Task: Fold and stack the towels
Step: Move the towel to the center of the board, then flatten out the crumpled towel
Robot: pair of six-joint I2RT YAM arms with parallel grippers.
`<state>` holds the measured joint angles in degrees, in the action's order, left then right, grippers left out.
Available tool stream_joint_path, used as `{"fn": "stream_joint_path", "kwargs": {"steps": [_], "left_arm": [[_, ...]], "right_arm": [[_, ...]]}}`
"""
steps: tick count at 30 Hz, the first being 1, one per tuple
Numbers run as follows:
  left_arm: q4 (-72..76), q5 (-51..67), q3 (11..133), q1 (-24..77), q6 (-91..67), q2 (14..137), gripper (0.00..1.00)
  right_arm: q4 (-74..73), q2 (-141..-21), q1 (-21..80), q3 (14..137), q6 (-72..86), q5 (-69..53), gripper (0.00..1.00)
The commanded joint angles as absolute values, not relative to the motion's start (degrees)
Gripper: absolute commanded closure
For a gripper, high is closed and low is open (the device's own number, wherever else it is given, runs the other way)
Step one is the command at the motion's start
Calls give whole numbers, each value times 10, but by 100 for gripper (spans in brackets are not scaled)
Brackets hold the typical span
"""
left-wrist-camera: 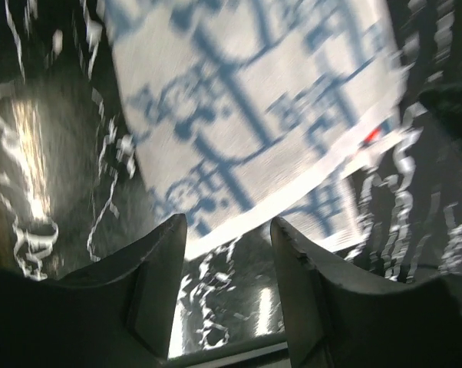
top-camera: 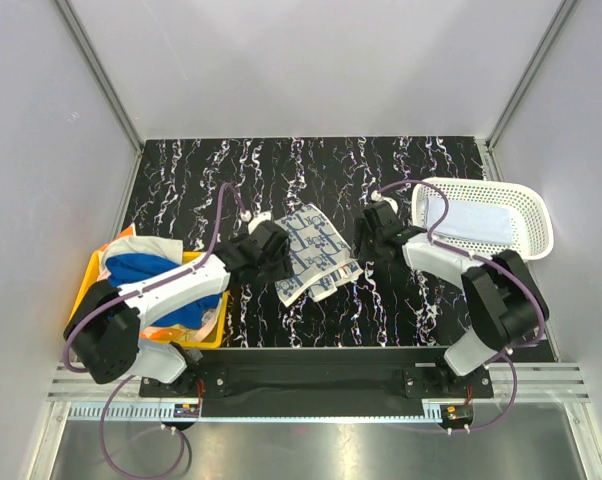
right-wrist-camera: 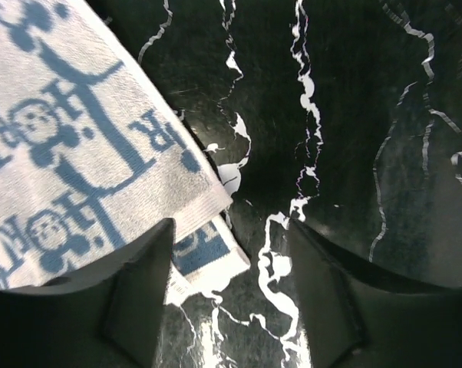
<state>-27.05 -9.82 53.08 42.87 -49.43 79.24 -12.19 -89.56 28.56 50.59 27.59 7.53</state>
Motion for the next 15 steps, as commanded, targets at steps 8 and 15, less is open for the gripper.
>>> {"fn": "stream_joint_path", "kwargs": {"steps": [8,15], "left_arm": [[-233,-129,483,480,-564,815,41],[-239,-145,473,497,-581,836,40]], "right_arm": [[-84,-983,290,568,288,47,40],[-89,-1027,295,584,288,46,45]]}}
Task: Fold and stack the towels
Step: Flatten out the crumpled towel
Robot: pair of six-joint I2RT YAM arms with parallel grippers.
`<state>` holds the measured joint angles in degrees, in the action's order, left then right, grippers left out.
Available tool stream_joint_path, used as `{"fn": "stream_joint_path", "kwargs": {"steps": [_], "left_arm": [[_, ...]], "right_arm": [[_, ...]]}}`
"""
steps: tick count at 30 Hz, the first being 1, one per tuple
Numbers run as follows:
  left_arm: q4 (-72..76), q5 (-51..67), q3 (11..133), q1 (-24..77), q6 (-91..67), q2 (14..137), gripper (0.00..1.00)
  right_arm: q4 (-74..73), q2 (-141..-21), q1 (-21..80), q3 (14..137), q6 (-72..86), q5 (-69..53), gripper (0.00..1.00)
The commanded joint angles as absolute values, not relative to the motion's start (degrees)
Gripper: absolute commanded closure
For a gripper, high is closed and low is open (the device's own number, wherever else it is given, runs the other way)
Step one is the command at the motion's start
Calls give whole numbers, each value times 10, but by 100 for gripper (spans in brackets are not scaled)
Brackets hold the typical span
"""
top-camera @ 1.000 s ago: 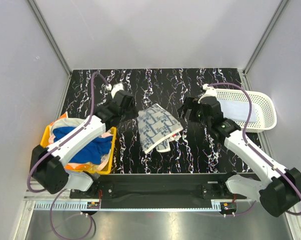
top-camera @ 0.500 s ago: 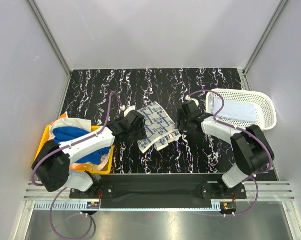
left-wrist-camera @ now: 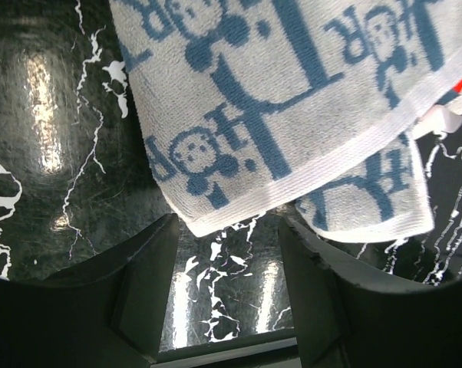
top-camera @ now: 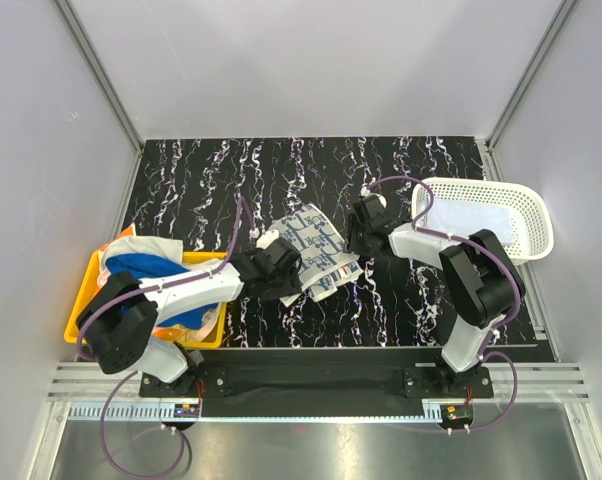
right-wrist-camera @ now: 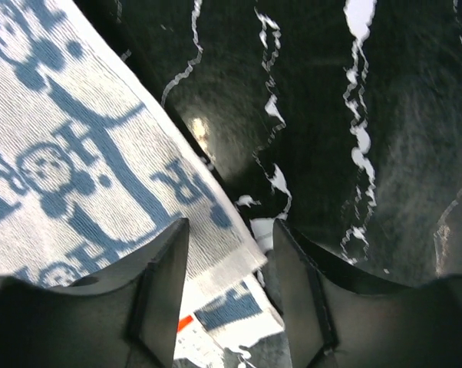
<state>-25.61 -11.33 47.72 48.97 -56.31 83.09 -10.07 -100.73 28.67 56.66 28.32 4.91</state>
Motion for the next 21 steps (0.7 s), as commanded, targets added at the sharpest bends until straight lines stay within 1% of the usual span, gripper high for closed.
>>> {"fn": "stream_joint_path", "kwargs": {"steps": [1,3,4,5,8,10,12,16,17,19,20,21], "left_arm": [[-241,-150,475,499,-584,838,40],[-243,-153,478,503,-583,850,40],[-243,-155,480,503,-582,855,40],[-245,-156,482,506,-581,862,40],[-247,-161,484,512,-588,881,41],[-248,-165,483,515,-594,892,43],[-245,-170,480,516,-596,898,48],[-248,-179,483,517,-595,910,62],[-251,-183,484,516,-594,910,71],[-255,-190,486,516,-590,911,81],[-260,-192,488,517,-588,911,88],[-262,-193,488,516,-586,911,93]], "right_arm": [[-91,-1031,296,585,288,48,46],[-95,-1039,298,587,286,52,50],[-96,-1039,299,587,285,54,54],[-97,-1040,298,586,284,54,56],[-102,-1034,299,584,282,60,59],[-108,-1030,299,582,280,63,62],[-113,-1024,299,580,278,67,66],[-117,-1018,301,577,274,67,72],[-118,-1015,301,576,273,66,73],[-125,-1006,301,576,271,65,64],[-126,-1003,302,575,270,66,58],[-127,-991,302,570,271,68,49]]}}
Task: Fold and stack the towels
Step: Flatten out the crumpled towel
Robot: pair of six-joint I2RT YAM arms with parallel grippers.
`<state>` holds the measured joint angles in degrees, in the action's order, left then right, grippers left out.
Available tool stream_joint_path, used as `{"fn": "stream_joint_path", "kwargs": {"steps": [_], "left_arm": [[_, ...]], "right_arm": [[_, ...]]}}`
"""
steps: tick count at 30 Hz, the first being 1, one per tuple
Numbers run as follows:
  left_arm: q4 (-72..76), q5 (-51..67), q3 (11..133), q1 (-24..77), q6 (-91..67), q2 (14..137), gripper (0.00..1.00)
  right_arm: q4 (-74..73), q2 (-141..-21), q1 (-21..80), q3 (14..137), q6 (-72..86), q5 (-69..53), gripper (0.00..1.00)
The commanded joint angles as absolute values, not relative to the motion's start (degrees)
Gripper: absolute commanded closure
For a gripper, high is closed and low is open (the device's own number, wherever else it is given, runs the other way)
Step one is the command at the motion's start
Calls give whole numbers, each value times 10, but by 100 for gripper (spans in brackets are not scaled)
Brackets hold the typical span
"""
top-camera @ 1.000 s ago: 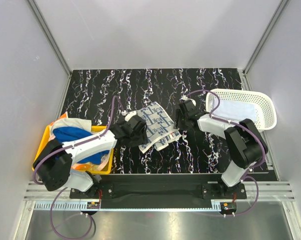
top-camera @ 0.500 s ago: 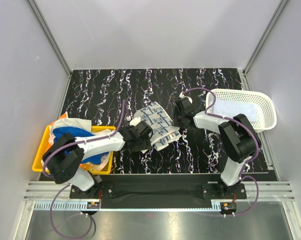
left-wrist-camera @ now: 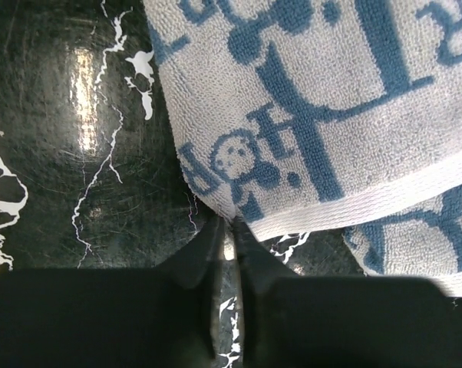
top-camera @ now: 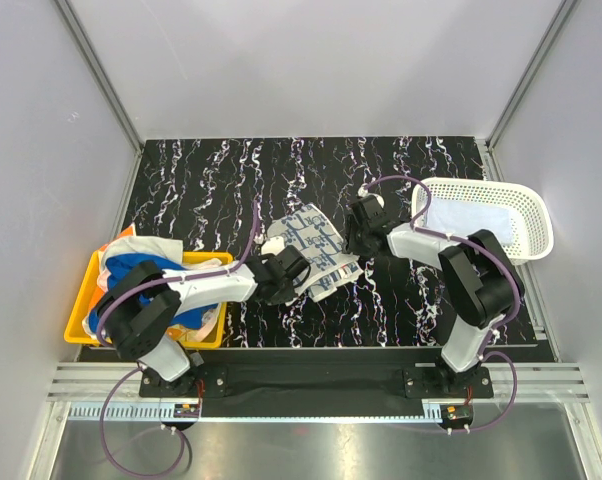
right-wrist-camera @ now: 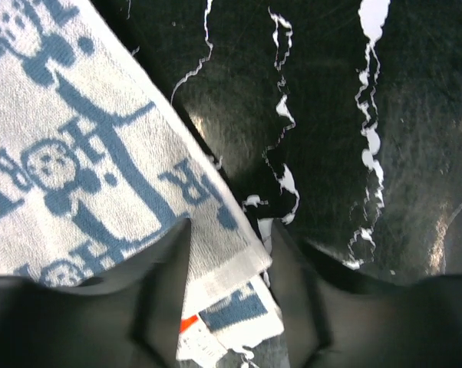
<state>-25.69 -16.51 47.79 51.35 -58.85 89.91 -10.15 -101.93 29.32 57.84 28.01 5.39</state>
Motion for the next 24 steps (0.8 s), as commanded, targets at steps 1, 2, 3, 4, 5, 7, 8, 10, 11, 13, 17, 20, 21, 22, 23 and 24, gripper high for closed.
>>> {"fn": "stream_joint_path", "kwargs": {"steps": [1,2,3,4,5,7,8,10,11,13,17,20,21,22,23,24], "left_arm": [[-264,-194,488,516,-584,909,96],[-265,-195,487,517,-584,906,100],[-267,-195,485,517,-584,904,100],[-268,-194,483,517,-583,899,100],[-269,-195,483,516,-582,897,100],[-271,-196,480,516,-581,891,100],[-272,-196,478,515,-581,889,100],[-273,-197,477,516,-578,883,100],[-274,-197,476,516,-578,882,100],[-274,-195,475,516,-576,877,100],[-273,-192,472,516,-571,870,100],[-277,-192,469,516,-566,859,100],[-278,-192,470,515,-561,854,100],[-279,-192,470,516,-559,851,100],[-285,-192,474,516,-556,843,100],[-287,-193,476,515,-552,839,100]], "right_arm": [[-127,-984,302,568,270,68,45],[-129,-977,301,565,268,68,42],[-132,-967,302,563,267,68,39],[-140,-962,303,565,264,69,36],[-143,-962,304,565,263,68,36],[-152,-962,305,567,262,64,37],[-152,-962,307,567,261,61,37],[-156,-968,313,569,262,61,37],[-156,-971,316,571,265,63,37],[-156,-987,320,576,267,63,39],[-163,-1020,331,598,270,66,48],[-169,-1030,339,600,276,80,64],[-169,-1027,340,599,277,82,68],[-169,-1025,340,599,277,85,72],[-173,-1022,339,600,276,90,75],[-184,-1013,340,602,275,100,81]]}}
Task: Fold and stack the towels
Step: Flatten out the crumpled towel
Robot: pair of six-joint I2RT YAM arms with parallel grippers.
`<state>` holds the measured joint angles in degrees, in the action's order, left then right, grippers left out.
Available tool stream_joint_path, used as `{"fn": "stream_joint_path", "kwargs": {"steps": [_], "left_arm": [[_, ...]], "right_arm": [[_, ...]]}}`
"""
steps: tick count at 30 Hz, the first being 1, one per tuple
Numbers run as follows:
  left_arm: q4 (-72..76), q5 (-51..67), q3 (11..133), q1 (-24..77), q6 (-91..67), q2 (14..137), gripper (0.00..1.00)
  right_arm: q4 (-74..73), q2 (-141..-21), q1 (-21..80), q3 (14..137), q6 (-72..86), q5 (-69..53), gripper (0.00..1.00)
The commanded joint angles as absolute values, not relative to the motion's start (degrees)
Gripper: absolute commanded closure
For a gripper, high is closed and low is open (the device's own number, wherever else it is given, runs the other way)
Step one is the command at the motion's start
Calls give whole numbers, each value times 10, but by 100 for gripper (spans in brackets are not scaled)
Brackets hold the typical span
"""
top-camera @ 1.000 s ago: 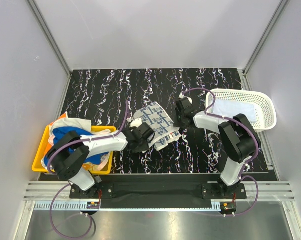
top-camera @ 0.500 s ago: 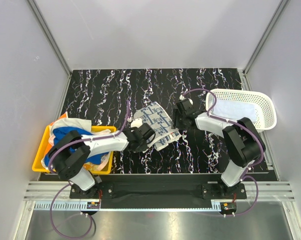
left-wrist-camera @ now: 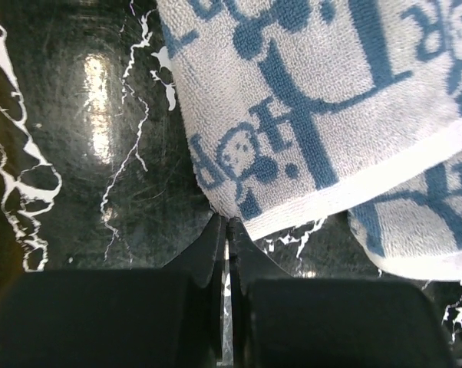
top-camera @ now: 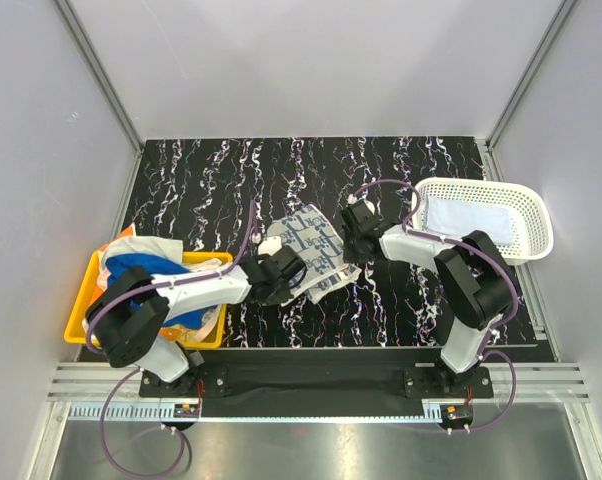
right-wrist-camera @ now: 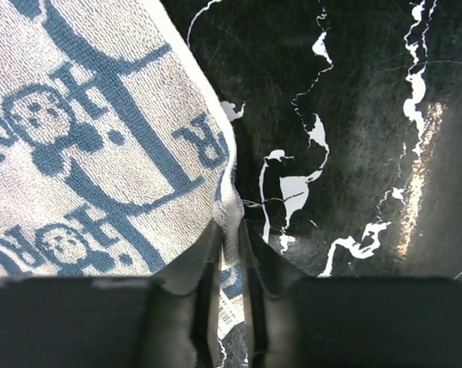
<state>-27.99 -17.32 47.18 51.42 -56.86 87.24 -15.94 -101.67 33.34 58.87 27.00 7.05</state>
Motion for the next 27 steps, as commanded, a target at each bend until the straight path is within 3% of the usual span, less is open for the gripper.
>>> {"fn": "stream_joint_path", "kwargs": {"steps": [1,5,8,14,17,23,25,27], "left_arm": [[-298,-195,480,515,-544,833,100],[-328,-207,509,513,-513,798,100],[-341,-201,532,508,-486,779,100],[-369,-193,578,506,-448,754,100],[-374,-186,591,505,-433,747,100],[-371,-168,588,504,-423,750,100],[-363,-164,582,502,-422,750,100],[-357,-156,575,499,-422,754,100]], "right_arm": [[-189,-1007,339,605,272,105,83],[-218,-967,340,621,265,130,88],[-243,-940,340,641,252,133,82],[-265,-892,339,653,244,125,85],[-277,-878,340,660,237,122,75],[-273,-870,340,633,241,110,77],[-259,-872,340,617,243,108,73],[-252,-885,339,605,246,109,78]]}}
